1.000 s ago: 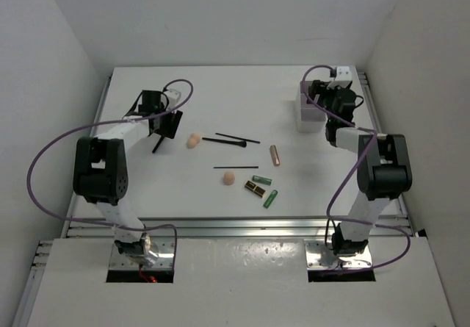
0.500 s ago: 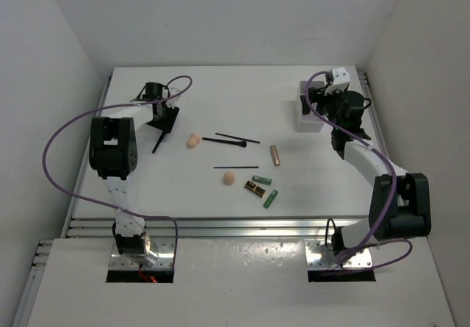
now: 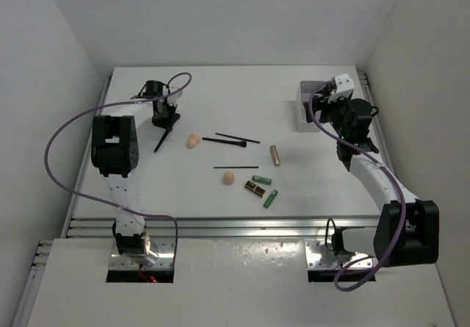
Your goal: Organize the makeup
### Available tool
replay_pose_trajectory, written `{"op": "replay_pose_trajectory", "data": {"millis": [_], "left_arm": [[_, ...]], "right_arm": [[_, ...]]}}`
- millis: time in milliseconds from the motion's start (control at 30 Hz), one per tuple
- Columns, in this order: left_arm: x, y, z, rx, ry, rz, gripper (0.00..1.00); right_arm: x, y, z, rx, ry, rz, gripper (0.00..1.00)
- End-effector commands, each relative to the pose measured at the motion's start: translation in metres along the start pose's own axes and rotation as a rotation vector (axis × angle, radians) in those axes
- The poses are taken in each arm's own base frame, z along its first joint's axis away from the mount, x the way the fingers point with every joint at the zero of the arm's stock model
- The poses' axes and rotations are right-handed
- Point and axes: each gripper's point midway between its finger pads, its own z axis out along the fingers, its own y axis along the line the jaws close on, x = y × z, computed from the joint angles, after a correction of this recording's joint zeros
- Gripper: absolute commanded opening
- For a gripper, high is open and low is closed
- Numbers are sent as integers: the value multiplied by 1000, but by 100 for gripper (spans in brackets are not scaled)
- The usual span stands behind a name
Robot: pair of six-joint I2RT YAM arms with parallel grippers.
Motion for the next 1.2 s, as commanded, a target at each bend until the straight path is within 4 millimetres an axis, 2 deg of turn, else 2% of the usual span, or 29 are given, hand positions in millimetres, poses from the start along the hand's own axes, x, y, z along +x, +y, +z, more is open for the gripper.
{"op": "replay_pose_trajectory", "data": {"millis": [0, 67, 100, 167, 233, 267, 300, 367, 400, 433, 467, 500, 533, 567, 600, 633, 667, 700, 733, 767, 800, 867, 900, 933, 1000, 1033, 1100, 1133, 1167], "left_arm": [[54, -20, 16, 87, 166, -62, 0], [57, -17, 14, 62, 173, -59, 0], [52, -16, 9, 59, 159, -57, 0], [36, -14, -2, 47, 116, -60, 0], [3, -13, -18, 52, 30, -75, 0], [-18, -13, -34, 52, -30, -93, 0], [-47, -14, -49, 71, -109, -93, 0], [-85, -16, -77, 89, -223, -105, 0], [-119, -24, -108, 115, -333, -68, 0], [-130, -27, -123, 123, -373, -56, 0], [-143, -36, -137, 133, -429, -3, 0], [-155, -52, -154, 161, -479, 51, 0], [-165, -62, -184, 163, -551, 95, 0], [-178, -70, -201, 167, -631, 141, 0], [-170, -89, -202, 213, -647, 169, 0], [-172, -97, -213, 221, -696, 193, 0], [-191, -105, -256, 202, -856, 232, 0], [-192, -124, -268, 234, -912, 234, 0], [-180, -135, -262, 258, -920, 227, 0], [-189, -143, -289, 253, -1024, 240, 0], [-188, -163, -294, 288, -1040, 235, 0], [-187, -180, -298, 310, -1048, 222, 0], [-192, -187, -305, 326, -1080, 207, 0], [-193, -197, -311, 330, -1100, 211, 0], [-195, -207, -317, 347, -1124, 212, 0], [-194, -217, -318, 362, -1125, 233, 0], [-194, -224, -321, 363, -1137, 249, 0], [-192, -231, -319, 376, -1135, 256, 0], [-192, -231, -319, 376, -1135, 256, 0]], "right_arm": [[-17, 2, -11, 1, -50, -33, 82], [-13, 2, -13, 2, -43, -37, 82], [-15, 2, -15, 2, -46, -38, 81], [-15, 7, -16, -14, -36, -45, 81], [-19, 17, -15, -54, -17, -92, 80], [-6, 36, -16, -119, 46, -109, 80], [-23, 43, -14, -151, 22, -142, 80], [-5, 72, -12, -266, 100, -159, 80], [-19, 92, -7, -334, 79, -169, 81], [-11, 103, -2, -372, 103, -162, 83], [-10, 128, -3, -429, 120, -151, 83], [-37, 134, 3, -433, 78, -117, 83], [-28, 145, 12, -467, 109, -85, 83], [-47, 163, 15, -498, 81, -15, 83], [-61, 174, 22, -528, 50, 48, 83], [-71, 187, 23, -566, 34, 101, 83], [-71, 193, 28, -579, 28, 127, 83], [-89, 211, 33, -612, -47, 177, 83], [-94, 219, 36, -628, -72, 188, 83], [-89, 225, 43, -630, -71, 200, 82], [-113, 244, 40, -670, -137, 227, 82], [-113, 257, 45, -699, -147, 243, 82], [-127, 271, 38, -742, -183, 280, 82], [-127, 278, 35, -775, -194, 285, 82], [-142, 285, 29, -809, -270, 325, 82], [-144, 284, 32, -794, -277, 362, 80], [-143, 287, 33, -794, -259, 412, 78], [-149, 287, 32, -798, -276, 433, 78], [-144, 289, 33, -796, -267, 445, 76]]}}
